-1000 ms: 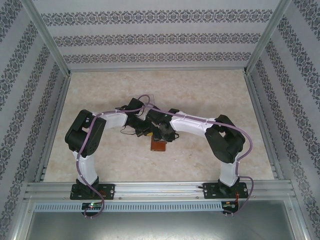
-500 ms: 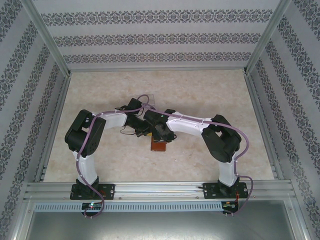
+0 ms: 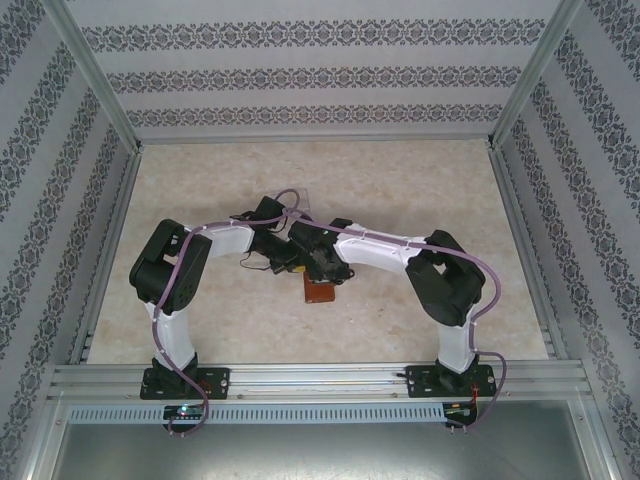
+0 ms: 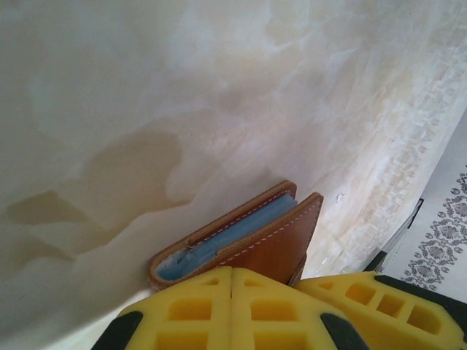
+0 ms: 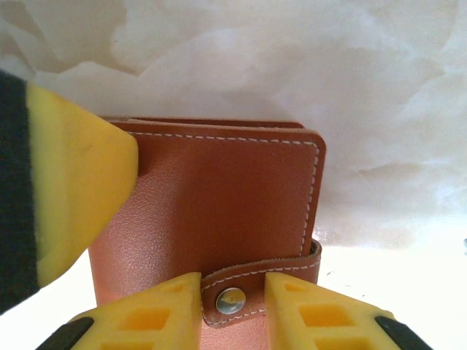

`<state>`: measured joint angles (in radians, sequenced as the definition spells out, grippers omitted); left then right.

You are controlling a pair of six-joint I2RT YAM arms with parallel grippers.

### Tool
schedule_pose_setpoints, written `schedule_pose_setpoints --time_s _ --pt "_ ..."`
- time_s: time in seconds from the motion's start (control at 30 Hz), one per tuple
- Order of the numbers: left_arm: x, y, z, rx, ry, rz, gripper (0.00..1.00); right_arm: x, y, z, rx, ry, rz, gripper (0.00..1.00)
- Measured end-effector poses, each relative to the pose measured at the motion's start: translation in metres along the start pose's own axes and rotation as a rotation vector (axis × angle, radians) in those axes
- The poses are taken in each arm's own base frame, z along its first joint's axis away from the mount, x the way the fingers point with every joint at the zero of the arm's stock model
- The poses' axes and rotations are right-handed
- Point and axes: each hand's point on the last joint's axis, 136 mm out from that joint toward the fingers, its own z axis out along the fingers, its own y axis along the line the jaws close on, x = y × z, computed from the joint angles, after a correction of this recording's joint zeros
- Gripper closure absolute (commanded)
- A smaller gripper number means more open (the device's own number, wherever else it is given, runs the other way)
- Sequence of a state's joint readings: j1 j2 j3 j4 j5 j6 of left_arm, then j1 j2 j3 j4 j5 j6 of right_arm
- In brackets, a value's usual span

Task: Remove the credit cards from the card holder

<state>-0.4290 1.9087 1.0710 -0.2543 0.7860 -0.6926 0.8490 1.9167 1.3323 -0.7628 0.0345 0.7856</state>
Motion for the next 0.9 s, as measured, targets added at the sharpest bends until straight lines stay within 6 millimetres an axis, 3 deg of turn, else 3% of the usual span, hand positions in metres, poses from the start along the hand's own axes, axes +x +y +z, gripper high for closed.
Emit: schedule_pose_setpoints --time_s 0.37,0.63,0.9 --pt "0.001 0.003 -0.001 0.011 0.021 0.006 1.0 -0.003 -0.015 -0.009 0.009 -0.036 0.02 0.85" --pt "0.001 0.004 -0.003 0.003 0.026 0.001 1.0 -0.004 -0.027 -0.013 0.025 -0.035 0.041 0.84" --pt "0.001 0.007 -0.01 -0.054 0.022 0.002 0.82 0.0 -0.031 -0.013 -0.026 -0.015 0.072 0.86"
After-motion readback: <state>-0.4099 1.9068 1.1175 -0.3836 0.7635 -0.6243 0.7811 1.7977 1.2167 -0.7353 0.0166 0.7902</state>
